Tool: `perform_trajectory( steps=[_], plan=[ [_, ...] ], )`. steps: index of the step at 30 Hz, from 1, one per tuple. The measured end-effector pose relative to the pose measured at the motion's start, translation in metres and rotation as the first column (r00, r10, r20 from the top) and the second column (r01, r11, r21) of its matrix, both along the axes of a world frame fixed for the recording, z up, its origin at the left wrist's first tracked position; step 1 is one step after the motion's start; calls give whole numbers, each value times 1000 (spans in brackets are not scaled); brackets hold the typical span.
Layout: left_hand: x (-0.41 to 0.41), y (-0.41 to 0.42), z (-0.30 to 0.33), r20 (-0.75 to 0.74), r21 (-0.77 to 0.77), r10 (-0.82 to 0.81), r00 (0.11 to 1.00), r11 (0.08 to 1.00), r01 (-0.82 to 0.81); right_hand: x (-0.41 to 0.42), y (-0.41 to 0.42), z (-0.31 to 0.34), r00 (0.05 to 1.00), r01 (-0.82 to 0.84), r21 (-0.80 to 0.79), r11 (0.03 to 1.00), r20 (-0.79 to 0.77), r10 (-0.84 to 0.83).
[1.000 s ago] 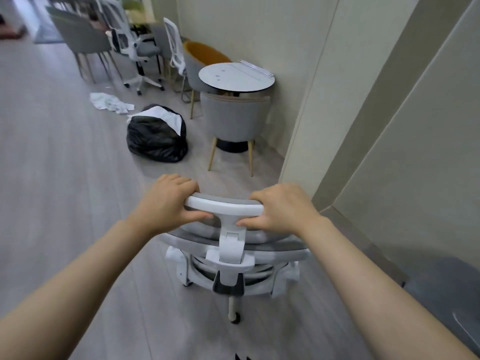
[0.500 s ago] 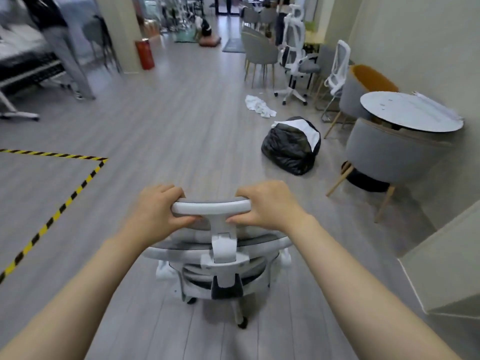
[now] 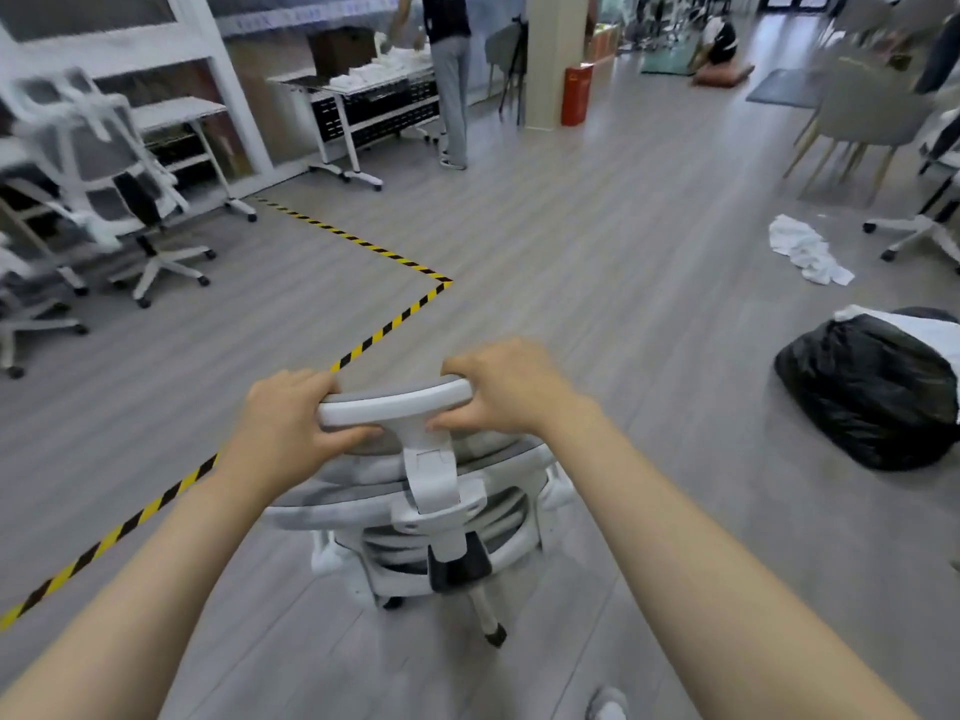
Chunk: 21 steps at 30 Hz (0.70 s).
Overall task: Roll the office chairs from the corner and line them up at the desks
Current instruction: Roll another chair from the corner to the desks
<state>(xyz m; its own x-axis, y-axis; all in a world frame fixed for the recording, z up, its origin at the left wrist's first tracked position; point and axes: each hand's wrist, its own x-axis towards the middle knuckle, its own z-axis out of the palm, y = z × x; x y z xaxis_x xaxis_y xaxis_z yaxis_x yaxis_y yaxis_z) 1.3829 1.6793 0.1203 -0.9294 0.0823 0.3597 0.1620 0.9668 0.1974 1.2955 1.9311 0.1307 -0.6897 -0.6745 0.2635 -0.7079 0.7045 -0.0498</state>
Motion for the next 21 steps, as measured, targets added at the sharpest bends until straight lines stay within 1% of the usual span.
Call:
perform_trajectory(
  steps=[6,10,13,15,21],
  plan=[
    [-35,-10,-2,-10,31,169,986,985,-169,-88,-36,3,977,-214,33,976,14,214],
    [-65,-5,-7,-10,37,296,955,955,-295,-143,-47,7,942,-336,49,940,27,335],
    [-92,-5,-6,5,24,358,934,934,-358,-185,-55,10,906,-423,43,905,34,421],
    [-113,-7,-5,12,28,408,913,912,-409,-214,-64,9,884,-467,54,883,38,465],
    [-173,-22,0,58,87,483,874,869,-486,-289,-97,8,854,-520,70,852,65,516]
  ],
)
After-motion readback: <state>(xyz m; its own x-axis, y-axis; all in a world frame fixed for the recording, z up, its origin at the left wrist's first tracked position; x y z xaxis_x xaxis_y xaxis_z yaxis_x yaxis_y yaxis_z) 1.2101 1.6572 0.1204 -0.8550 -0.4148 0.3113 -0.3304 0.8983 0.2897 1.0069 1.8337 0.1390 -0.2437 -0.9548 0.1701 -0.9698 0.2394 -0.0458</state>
